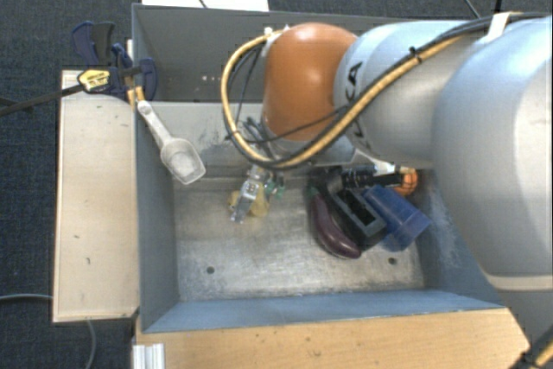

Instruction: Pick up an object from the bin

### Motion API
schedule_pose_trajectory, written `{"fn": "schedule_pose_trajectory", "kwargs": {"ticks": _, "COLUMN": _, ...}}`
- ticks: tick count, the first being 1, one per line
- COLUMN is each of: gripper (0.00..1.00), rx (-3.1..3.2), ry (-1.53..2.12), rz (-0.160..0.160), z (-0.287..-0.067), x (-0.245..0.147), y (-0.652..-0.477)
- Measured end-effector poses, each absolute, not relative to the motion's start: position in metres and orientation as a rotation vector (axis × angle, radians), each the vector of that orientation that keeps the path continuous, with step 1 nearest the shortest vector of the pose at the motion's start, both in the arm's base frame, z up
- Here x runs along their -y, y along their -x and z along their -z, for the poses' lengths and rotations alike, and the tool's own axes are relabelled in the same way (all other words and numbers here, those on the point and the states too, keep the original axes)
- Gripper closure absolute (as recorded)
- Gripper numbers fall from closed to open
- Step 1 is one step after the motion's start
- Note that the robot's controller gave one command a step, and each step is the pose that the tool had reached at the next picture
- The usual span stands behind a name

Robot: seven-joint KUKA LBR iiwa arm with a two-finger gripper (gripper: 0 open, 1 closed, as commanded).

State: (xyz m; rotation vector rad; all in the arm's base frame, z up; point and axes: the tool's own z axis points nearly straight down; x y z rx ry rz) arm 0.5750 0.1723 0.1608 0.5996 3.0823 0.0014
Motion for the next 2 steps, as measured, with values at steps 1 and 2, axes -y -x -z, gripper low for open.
{"fn": "schedule_pose_trajectory", "kwargs": {"ticks": 1, "gripper": 1.00, "rx": -3.082, "ry": -0.610, "rz": -0.001, "z": -0.0708, "x": -0.1656, "y": -0.5847}}
{"fn": "schedule_pose_trajectory", "kwargs": {"ticks": 2, "gripper": 1.00, "rx": -3.082, "ry": -0.612, "rz": -0.002, "z": -0.0708, "x": -0.1656, "y": -0.5847}}
